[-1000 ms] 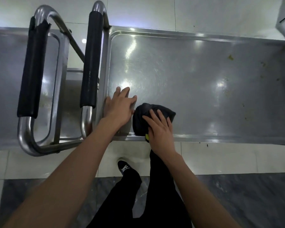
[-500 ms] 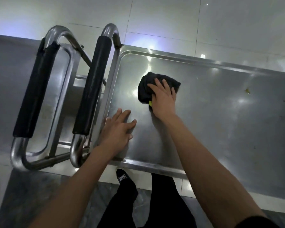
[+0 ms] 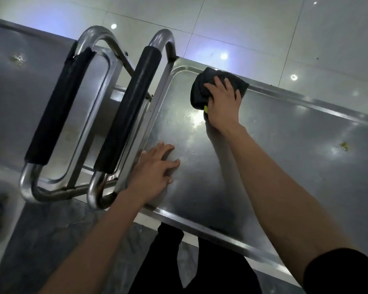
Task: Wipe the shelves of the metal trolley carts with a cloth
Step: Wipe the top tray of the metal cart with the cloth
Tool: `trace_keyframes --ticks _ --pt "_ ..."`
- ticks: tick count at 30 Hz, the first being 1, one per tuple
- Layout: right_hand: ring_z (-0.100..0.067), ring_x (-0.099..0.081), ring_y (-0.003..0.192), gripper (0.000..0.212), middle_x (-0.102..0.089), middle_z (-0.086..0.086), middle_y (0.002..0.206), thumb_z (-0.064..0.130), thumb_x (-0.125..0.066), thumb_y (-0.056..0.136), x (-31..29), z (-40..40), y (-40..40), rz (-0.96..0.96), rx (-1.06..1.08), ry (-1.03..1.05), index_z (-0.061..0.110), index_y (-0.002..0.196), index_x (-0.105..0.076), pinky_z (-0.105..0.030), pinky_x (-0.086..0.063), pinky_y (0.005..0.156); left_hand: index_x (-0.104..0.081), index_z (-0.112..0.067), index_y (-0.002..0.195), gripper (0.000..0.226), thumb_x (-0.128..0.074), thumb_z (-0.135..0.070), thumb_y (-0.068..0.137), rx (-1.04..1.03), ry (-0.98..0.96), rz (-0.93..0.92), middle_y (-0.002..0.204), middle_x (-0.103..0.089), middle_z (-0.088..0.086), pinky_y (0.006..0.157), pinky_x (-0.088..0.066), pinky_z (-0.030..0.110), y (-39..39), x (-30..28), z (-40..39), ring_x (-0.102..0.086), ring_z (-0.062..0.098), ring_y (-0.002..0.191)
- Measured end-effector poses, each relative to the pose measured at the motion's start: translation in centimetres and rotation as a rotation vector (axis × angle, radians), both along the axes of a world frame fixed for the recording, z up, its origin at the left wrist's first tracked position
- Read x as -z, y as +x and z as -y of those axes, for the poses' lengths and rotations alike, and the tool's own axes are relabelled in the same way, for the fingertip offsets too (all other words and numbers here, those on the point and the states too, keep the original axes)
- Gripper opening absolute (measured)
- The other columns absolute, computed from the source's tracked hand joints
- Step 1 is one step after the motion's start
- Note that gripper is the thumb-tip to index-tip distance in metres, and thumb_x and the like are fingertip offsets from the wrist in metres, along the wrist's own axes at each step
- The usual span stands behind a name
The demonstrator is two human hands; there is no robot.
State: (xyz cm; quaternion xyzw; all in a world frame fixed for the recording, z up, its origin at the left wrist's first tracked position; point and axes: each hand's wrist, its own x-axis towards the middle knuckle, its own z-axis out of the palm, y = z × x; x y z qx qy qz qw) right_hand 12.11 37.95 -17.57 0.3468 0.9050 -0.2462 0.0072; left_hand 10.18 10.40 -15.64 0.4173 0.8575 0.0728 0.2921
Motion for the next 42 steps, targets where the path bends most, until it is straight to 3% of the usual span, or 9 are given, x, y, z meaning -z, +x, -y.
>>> trace_keyframes --ticks 4,8,13,18,24,30,39,42 --pt "-0.019 -0.01 0.153 0.047 -0.024 0.005 0.164 0.016 -0.045 0.102 -0.3 1.1 0.7 0.01 -0.015 0.009 0.031 0.147 -0.045 -0.049 -0.005 0.124 -0.056 -0.044 0.135 0.057 -0.077 -0.032 0.083 0.056 -0.006 -0.027 0.16 -0.011 -0.02 0.121 -0.018 0.058 0.1 0.1 0.3 -0.003 0.014 0.151" --pt "-0.018 -0.01 0.153 0.046 -0.025 0.005 0.164 0.017 -0.044 0.103 -0.5 3.7 2.3 0.009 -0.03 0.011 0.031 0.147 -0.045 -0.047 -0.005 0.124 -0.043 -0.04 0.143 0.058 -0.067 -0.036 0.09 0.149 -0.05 -0.144 0.164 -0.011 -0.005 0.121 -0.004 0.054 0.8 -0.2 0.5 0.002 0.022 0.153" --pt "-0.018 -0.011 0.153 0.046 -0.025 0.006 0.164 0.018 -0.045 0.102 -0.6 7.8 4.6 -0.005 -0.047 0.001 0.031 0.147 -0.046 -0.048 -0.006 0.123 -0.052 -0.028 0.131 0.046 -0.066 -0.036 0.088 0.141 0.042 -0.265 0.151 -0.037 0.003 0.113 -0.03 0.05 3.0 -0.9 3.2 -0.024 0.027 0.144" --pt "-0.02 -0.011 0.154 0.047 -0.025 0.004 0.164 0.017 -0.045 0.102 -0.6 11.2 6.8 0.005 -0.108 0.007 0.029 0.147 -0.046 -0.05 -0.007 0.123 -0.06 -0.025 0.124 0.036 -0.062 -0.037 0.09 0.084 0.031 -0.322 0.141 -0.048 0.003 0.109 -0.033 0.05 5.5 -0.9 7.0 -0.036 0.027 0.138" --pt "-0.021 -0.011 0.154 0.046 -0.026 0.004 0.164 0.018 -0.046 0.102 -0.2 13.0 9.0 -0.013 -0.261 0.01 0.03 0.147 -0.047 -0.049 -0.008 0.123 -0.055 -0.025 0.131 0.042 -0.058 -0.038 0.092 -0.1 -0.047 -0.338 0.15 -0.041 0.003 0.111 -0.03 0.049 8.8 -0.7 8.1 -0.029 0.027 0.145" --pt "-0.021 -0.009 0.154 0.049 -0.024 0.004 0.164 0.016 -0.048 0.1 0.0 14.0 10.9 -0.02 -0.432 -0.016 0.029 0.147 -0.046 -0.05 -0.006 0.124 -0.061 -0.022 0.127 0.043 -0.068 -0.036 0.087 -0.367 -0.022 -0.373 0.146 -0.046 0.006 0.105 -0.036 0.056 11.9 -0.7 7.7 -0.033 0.03 0.142" --pt "-0.023 -0.014 0.153 0.05 -0.031 0.002 0.162 0.014 -0.053 0.098 0.6 15.5 12.7 -0.068 -0.606 0.003 0.028 0.145 -0.049 -0.054 -0.009 0.123 -0.062 -0.018 0.123 0.038 -0.067 -0.038 0.09 -0.701 0.088 -0.349 0.133 -0.051 0.004 0.1 -0.041 0.042 15.5 0.2 7.8 -0.044 0.025 0.128" --pt "-0.022 -0.014 0.153 0.05 -0.031 0.004 0.162 0.015 -0.053 0.098 0.7 16.5 13.4 -0.061 -0.673 0.01 0.029 0.146 -0.049 -0.052 -0.008 0.124 -0.06 -0.015 0.124 0.039 -0.07 -0.033 0.09 -0.751 0.175 -0.32 0.132 -0.051 0.004 0.093 -0.047 0.039 15.9 0.4 8.0 -0.057 0.024 0.113"
